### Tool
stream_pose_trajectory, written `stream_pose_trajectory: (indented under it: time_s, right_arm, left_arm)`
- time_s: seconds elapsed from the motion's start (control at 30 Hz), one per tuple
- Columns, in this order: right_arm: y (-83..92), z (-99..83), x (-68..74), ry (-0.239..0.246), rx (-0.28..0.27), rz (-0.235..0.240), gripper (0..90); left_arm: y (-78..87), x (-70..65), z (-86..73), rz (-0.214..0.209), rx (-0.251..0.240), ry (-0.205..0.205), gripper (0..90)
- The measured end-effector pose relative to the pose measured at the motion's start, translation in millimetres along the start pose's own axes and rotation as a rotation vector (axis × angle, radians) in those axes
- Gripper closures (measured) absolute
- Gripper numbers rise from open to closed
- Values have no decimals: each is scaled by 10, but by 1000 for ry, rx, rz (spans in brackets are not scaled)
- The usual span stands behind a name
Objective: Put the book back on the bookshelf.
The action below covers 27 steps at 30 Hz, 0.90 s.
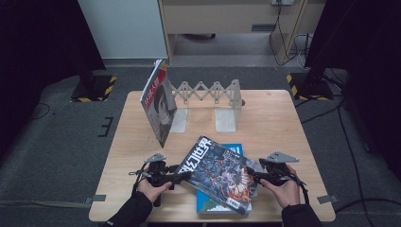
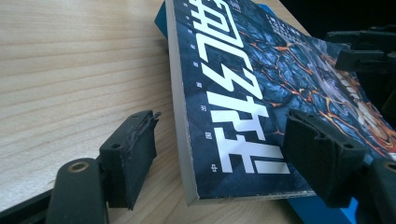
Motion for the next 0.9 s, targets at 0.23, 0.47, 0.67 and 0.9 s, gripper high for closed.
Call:
stream_pose_trajectory:
  time_s: [0.23,0.47,0.67,0.9]
  right_arm:
    - [-6,-15,-10,-25,-12,13,340]
    - [-11,-15,-15,-33,-10,17,340]
    - [-16,-17,-27,-31,-17,8,343]
    - [-16,-17,-30,-28,-20,8,348]
  left_arm:
    - [-75,-53,-30,-72,21,64,246]
    - [-33,-132,-32,-116,47,55,322]
    - [101,-236,121,-200,-44,118,459]
    - [-67,-307,123,-226,4,131,486]
Point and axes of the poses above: each handheld gripper's, and its own axes: y roughly backward along the jaws, z roughly out of its top, x roughly to its left, the point moved 9 cm from there along -y, roughly forward along the jaws, and after that the axes turned 4 degrees about -y, right-handed, at the moved point
